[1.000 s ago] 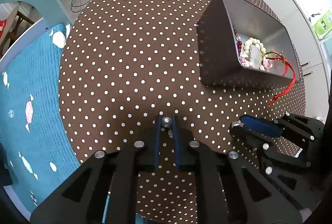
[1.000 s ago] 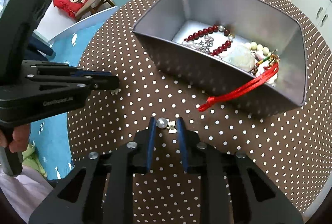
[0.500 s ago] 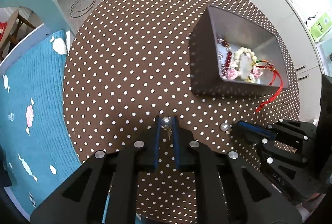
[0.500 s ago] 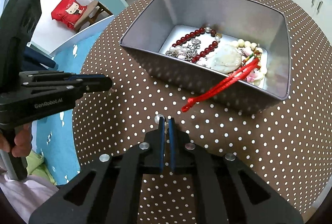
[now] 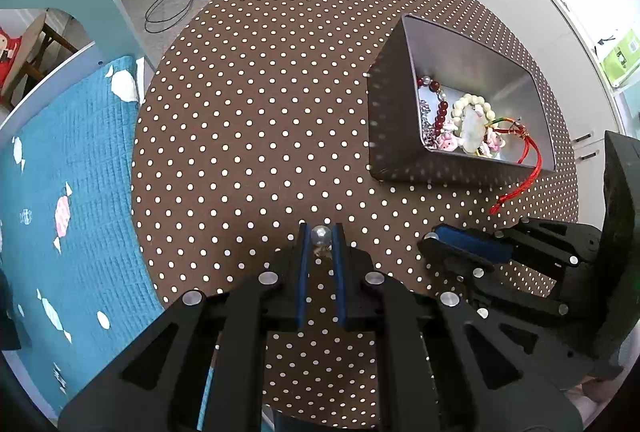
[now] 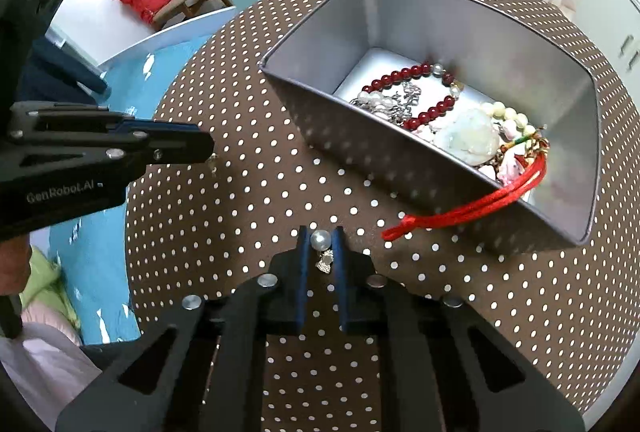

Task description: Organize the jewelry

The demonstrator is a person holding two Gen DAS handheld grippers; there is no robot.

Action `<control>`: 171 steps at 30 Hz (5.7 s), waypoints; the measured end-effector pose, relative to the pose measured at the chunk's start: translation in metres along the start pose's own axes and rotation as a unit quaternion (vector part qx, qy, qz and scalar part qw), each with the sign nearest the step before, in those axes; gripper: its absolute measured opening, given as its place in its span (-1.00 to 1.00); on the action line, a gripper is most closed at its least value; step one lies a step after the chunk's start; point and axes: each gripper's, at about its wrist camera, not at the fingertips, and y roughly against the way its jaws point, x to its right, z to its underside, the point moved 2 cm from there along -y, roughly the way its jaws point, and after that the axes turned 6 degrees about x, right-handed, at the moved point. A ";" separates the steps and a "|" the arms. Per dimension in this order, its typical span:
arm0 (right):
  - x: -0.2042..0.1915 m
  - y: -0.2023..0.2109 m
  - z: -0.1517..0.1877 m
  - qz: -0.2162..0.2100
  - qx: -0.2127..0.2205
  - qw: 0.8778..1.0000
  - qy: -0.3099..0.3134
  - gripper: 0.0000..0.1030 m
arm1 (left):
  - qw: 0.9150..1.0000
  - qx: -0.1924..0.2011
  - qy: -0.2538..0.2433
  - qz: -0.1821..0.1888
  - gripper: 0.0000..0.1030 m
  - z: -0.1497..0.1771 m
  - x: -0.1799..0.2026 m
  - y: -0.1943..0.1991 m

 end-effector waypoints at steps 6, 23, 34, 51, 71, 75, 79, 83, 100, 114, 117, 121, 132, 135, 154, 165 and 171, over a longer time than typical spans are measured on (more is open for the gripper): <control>0.009 0.012 -0.003 -0.018 0.011 0.999 -0.027 -0.80 | 1.000 0.009 -0.006 0.001 -0.80 -0.003 0.007 0.006; 0.051 0.097 -0.038 0.005 0.126 0.986 -0.108 -0.37 | 0.993 0.083 -0.068 0.054 -0.34 -0.077 0.072 0.047; 0.053 0.105 -0.027 0.042 0.118 0.981 -0.147 -0.30 | 0.993 0.059 -0.088 0.051 -0.29 -0.061 0.060 0.045; 0.034 0.220 -0.006 0.101 0.218 0.960 -0.144 0.80 | 0.983 0.165 -0.085 -0.001 0.14 -0.012 0.091 0.143; -0.061 0.341 0.064 0.251 0.368 0.894 -0.054 0.85 | 0.938 0.333 -0.089 -0.027 0.29 0.087 0.147 0.319; -0.069 0.340 0.074 0.248 0.381 0.889 -0.058 0.85 | 0.930 0.353 -0.094 -0.038 0.30 0.099 0.148 0.329; -0.072 0.339 0.080 0.249 0.386 0.886 -0.066 0.85 | 0.929 0.358 -0.091 -0.031 0.30 0.105 0.147 0.333; -0.071 0.339 0.083 0.242 0.392 0.884 -0.080 0.85 | 0.928 0.359 -0.098 -0.030 0.30 0.106 0.149 0.332; -0.066 0.346 0.093 0.232 0.394 0.884 -0.101 0.85 | 0.927 0.362 -0.092 -0.042 0.58 0.101 0.147 0.328; -0.066 0.345 0.091 0.227 0.387 0.887 -0.107 0.85 | 0.930 0.355 -0.078 -0.052 0.88 0.101 0.136 0.322; -0.067 0.345 0.091 0.229 0.387 0.887 -0.108 0.85 | 0.930 0.354 -0.078 -0.051 0.89 0.101 0.133 0.322; -0.065 0.346 0.089 0.229 0.386 0.887 -0.112 0.85 | 0.930 0.354 -0.080 -0.057 0.90 0.101 0.132 0.322; -0.062 0.344 0.090 0.226 0.380 0.890 -0.113 0.85 | 0.930 0.356 -0.079 -0.056 0.90 0.102 0.130 0.322; -0.062 0.344 0.090 0.229 0.378 0.890 -0.112 0.85 | 0.929 0.356 -0.080 -0.054 0.90 0.102 0.132 0.321; -0.066 0.342 0.089 0.229 0.378 0.892 -0.099 0.85 | 0.929 0.359 -0.069 -0.056 0.90 0.101 0.134 0.322; -0.064 0.340 0.086 0.223 0.375 0.894 -0.100 0.85 | 0.931 0.355 -0.068 -0.055 0.90 0.100 0.130 0.321; -0.062 0.337 0.084 0.222 0.371 0.896 -0.101 0.85 | 0.933 0.350 -0.067 -0.058 0.90 0.097 0.129 0.319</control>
